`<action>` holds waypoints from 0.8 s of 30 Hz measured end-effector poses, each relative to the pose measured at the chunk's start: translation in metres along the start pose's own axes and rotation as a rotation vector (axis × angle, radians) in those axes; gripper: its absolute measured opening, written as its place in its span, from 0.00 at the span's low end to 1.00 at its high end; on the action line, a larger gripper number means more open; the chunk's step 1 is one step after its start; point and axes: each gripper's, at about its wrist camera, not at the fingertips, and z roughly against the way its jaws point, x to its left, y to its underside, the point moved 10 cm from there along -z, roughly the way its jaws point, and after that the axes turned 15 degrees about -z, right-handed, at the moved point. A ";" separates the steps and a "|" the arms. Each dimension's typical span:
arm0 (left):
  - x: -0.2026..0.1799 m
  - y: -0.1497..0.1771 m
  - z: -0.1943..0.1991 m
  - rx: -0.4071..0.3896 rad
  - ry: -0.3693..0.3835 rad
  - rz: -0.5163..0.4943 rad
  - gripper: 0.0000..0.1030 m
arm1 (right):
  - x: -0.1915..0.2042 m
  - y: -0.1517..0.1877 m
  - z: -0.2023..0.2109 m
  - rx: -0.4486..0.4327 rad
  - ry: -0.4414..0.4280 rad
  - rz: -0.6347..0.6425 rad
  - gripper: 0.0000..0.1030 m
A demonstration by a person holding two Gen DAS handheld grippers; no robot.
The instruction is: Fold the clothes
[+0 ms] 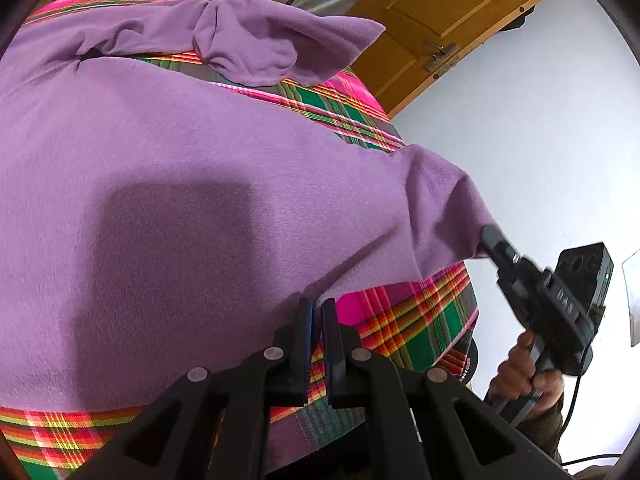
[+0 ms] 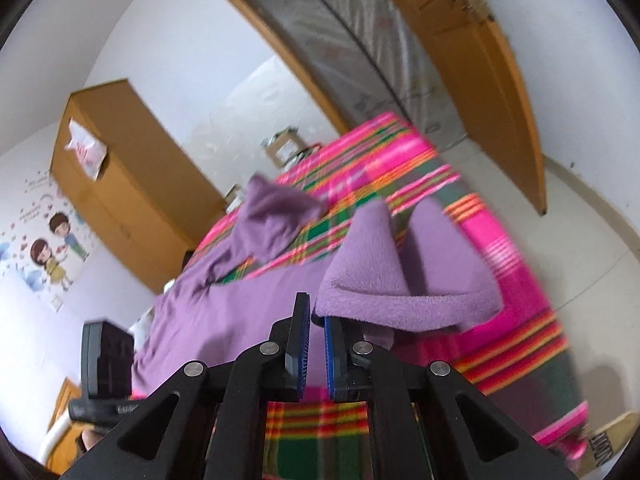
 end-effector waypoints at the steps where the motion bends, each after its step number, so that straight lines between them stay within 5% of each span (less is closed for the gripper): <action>1: 0.000 0.001 0.000 0.000 0.000 0.000 0.05 | 0.002 0.007 -0.003 0.018 0.000 0.010 0.07; 12: 0.001 0.001 -0.001 -0.003 0.008 0.005 0.05 | -0.013 0.048 -0.020 0.151 0.052 0.014 0.10; 18: 0.001 0.000 -0.002 -0.002 0.012 0.007 0.05 | -0.013 0.022 0.018 0.051 0.059 0.046 0.10; 24: 0.000 0.000 -0.002 -0.005 0.017 0.008 0.05 | -0.036 -0.026 0.053 -0.118 0.107 -0.028 0.29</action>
